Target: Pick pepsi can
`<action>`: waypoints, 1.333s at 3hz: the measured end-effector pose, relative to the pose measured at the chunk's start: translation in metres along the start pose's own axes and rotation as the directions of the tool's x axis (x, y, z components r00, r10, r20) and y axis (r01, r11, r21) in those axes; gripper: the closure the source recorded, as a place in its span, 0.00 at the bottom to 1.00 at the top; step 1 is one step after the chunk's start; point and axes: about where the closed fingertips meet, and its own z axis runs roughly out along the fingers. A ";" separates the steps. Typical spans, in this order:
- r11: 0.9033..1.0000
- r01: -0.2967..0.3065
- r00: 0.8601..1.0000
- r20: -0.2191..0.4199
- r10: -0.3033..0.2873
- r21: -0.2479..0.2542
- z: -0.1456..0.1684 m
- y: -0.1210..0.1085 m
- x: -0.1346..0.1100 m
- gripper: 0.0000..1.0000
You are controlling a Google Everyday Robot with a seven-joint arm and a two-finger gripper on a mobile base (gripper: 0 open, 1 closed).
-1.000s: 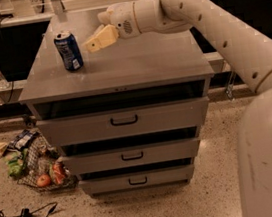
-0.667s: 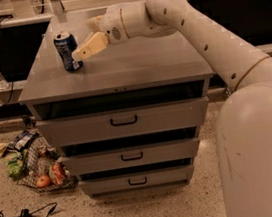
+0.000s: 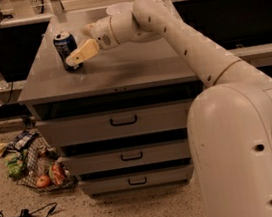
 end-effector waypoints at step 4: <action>0.997 0.027 0.999 0.035 -0.025 -0.071 0.064 -0.006 -0.002 0.54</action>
Offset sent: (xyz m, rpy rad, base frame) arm 0.0308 0.0270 -0.0303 -0.0065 0.0340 -0.0141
